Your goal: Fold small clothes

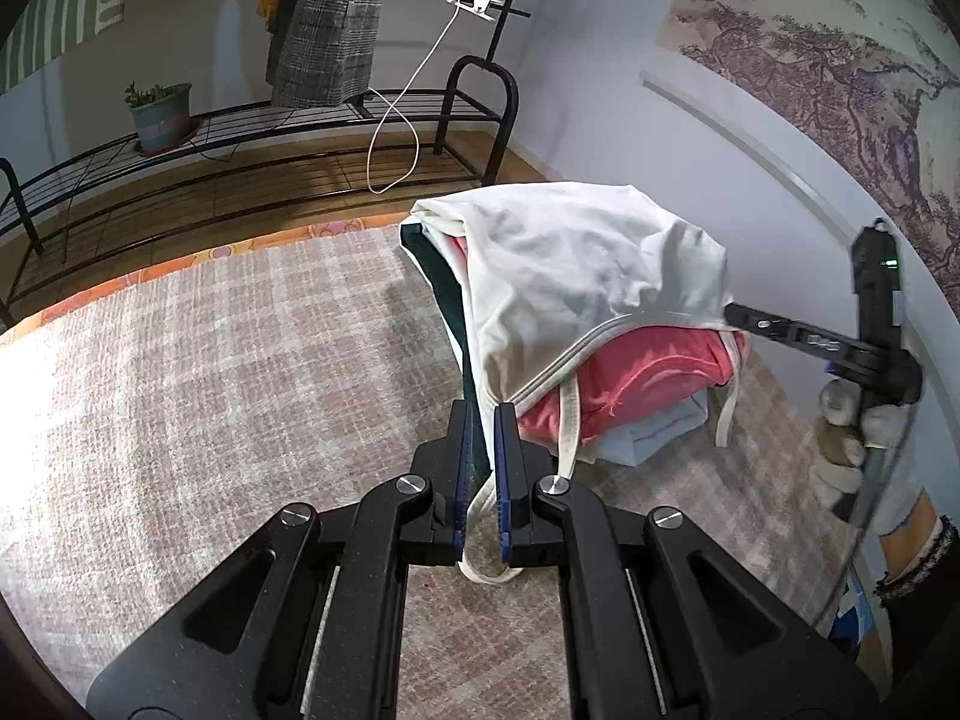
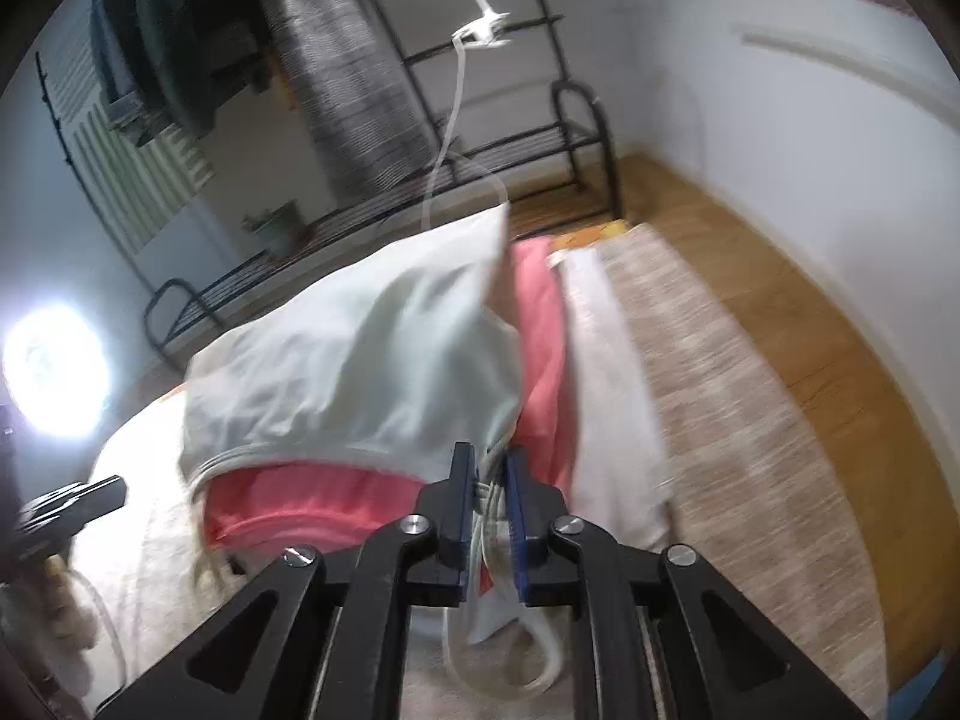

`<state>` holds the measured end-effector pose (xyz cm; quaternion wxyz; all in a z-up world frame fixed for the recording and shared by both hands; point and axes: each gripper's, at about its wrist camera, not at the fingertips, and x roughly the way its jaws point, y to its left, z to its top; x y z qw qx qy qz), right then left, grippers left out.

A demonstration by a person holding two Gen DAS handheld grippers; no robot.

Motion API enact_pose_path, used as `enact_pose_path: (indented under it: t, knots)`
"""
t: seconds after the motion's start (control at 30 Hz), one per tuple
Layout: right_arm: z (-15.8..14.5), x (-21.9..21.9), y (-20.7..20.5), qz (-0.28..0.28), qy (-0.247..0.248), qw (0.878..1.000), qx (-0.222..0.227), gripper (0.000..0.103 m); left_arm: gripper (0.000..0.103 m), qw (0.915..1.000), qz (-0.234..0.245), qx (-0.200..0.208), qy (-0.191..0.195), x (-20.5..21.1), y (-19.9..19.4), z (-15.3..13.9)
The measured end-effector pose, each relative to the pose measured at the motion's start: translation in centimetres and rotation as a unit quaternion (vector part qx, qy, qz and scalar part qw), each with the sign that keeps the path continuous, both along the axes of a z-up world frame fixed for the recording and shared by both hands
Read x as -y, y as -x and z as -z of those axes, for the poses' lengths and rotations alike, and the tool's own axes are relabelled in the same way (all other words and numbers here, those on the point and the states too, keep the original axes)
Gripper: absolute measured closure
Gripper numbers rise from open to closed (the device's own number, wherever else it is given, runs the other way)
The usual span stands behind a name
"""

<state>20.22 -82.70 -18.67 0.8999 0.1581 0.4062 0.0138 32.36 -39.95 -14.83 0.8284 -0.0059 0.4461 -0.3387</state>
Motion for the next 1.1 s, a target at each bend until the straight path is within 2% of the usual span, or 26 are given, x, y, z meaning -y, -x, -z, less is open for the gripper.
enact_pose_path:
  t: [0.1, 0.17, 0.27, 0.37, 0.43, 0.5, 0.63, 0.97, 1.03, 1.1]
  knots:
    - [-1.8, -0.2, 1.2, -0.025, -0.018, 0.999, 0.019, 0.097, 0.099, 1.0000, -0.002, -0.002, 0.002, 0.0, -0.1, 0.1]
    - [-2.3, 0.4, 1.7, -0.017, -0.015, 1.000, 0.017, 0.097, 0.099, 1.0000, -0.003, -0.005, 0.002, 0.0, -0.1, 0.1]
    - [-1.5, 1.3, 1.6, 0.013, 0.021, 0.999, -0.027, 0.096, 0.099, 1.0000, -0.001, -0.002, 0.001, 0.0, 0.1, -0.2]
    - [-0.5, 0.9, 1.1, 0.027, 0.052, 0.996, -0.070, 0.086, 0.099, 1.0000, -0.001, -0.002, 0.001, -0.1, 0.4, -0.6]
    - [-1.0, 0.7, 1.5, 0.027, 0.042, 0.997, -0.054, 0.078, 0.099, 1.0000, 0.000, 0.005, -0.001, -0.2, 0.8, -1.2]
    - [-2.0, 0.4, 2.3, 0.029, 0.035, 0.998, -0.035, 0.077, 0.099, 0.9999, 0.000, 0.010, 0.000, -0.4, 1.4, -1.8]
    - [-4.2, -0.6, 4.1, 0.033, 0.050, 0.998, -0.012, 0.074, 0.099, 0.9997, 0.003, 0.023, 0.002, -0.8, 2.5, -3.4]
    - [-12.6, -5.5, 9.7, 0.052, 0.076, 0.994, 0.054, 0.070, 0.099, 0.9958, 0.019, 0.089, 0.013, -3.6, 8.2, -9.6]
    - [-14.0, -6.9, 11.0, 0.052, 0.080, 0.993, 0.062, 0.069, 0.093, 0.9947, 0.019, 0.100, 0.016, -4.6, 9.4, -10.6]
    - [-15.5, -8.5, 12.2, 0.050, 0.088, 0.992, 0.071, 0.069, 0.081, 0.9935, 0.019, 0.110, 0.024, -6.0, 10.9, -11.8]
